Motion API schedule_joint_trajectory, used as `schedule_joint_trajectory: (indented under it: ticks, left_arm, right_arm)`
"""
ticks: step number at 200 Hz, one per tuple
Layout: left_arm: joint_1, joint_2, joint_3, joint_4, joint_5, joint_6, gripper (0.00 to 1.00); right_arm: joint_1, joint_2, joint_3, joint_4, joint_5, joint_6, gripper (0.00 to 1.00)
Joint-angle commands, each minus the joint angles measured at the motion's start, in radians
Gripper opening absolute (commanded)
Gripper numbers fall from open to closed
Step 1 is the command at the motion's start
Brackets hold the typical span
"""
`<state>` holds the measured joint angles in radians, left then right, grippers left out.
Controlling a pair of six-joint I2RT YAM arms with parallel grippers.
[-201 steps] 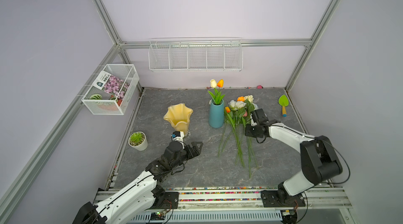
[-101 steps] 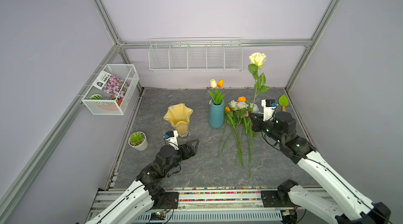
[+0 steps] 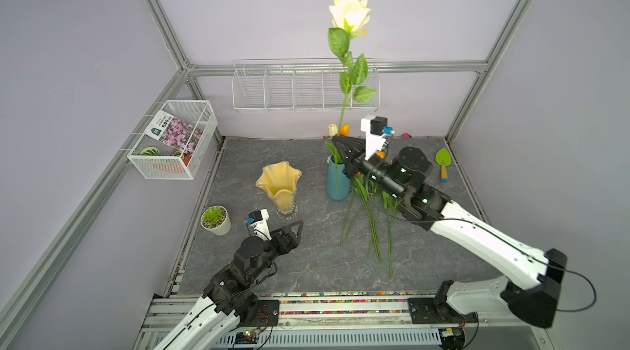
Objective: Arrange the flowers in different vases according to their variety
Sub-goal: Insert the flower into the vase.
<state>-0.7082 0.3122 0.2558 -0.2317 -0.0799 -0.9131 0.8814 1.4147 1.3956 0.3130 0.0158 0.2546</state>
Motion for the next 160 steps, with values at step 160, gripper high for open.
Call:
schedule_joint_trajectory:
  ticks: [160]
  left_arm:
    - [-0.002,-0.133,-0.026,-0.121,-0.057,-0.029,0.97]
  right_arm:
    - [0.134,0.577,0.066,0.457,0.031,-0.063,0.02]
